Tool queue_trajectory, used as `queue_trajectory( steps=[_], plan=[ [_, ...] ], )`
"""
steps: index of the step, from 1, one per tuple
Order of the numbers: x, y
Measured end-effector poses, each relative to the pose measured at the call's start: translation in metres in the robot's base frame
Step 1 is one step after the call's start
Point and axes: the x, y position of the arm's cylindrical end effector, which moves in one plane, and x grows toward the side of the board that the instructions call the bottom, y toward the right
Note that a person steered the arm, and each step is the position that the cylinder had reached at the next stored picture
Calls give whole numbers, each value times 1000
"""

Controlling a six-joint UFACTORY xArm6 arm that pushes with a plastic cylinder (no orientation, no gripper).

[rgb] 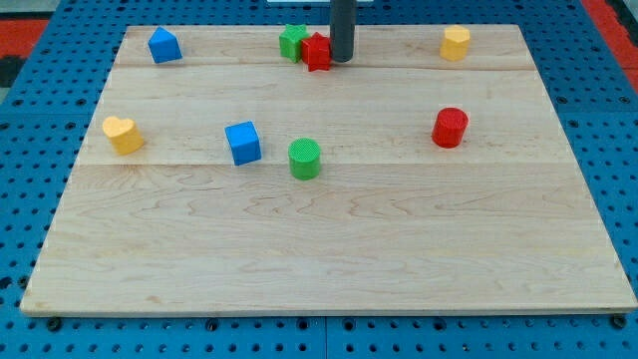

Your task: Align the green star and red star diagonally to the blue cube

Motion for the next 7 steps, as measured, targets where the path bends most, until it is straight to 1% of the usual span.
queue_trajectory(
  steps=[1,2,3,4,5,7],
  plan=[
    [-38,7],
    [-58,-37],
    [-45,-96],
    [-3,-100],
    [43,-100],
    [40,-48]
  ],
)
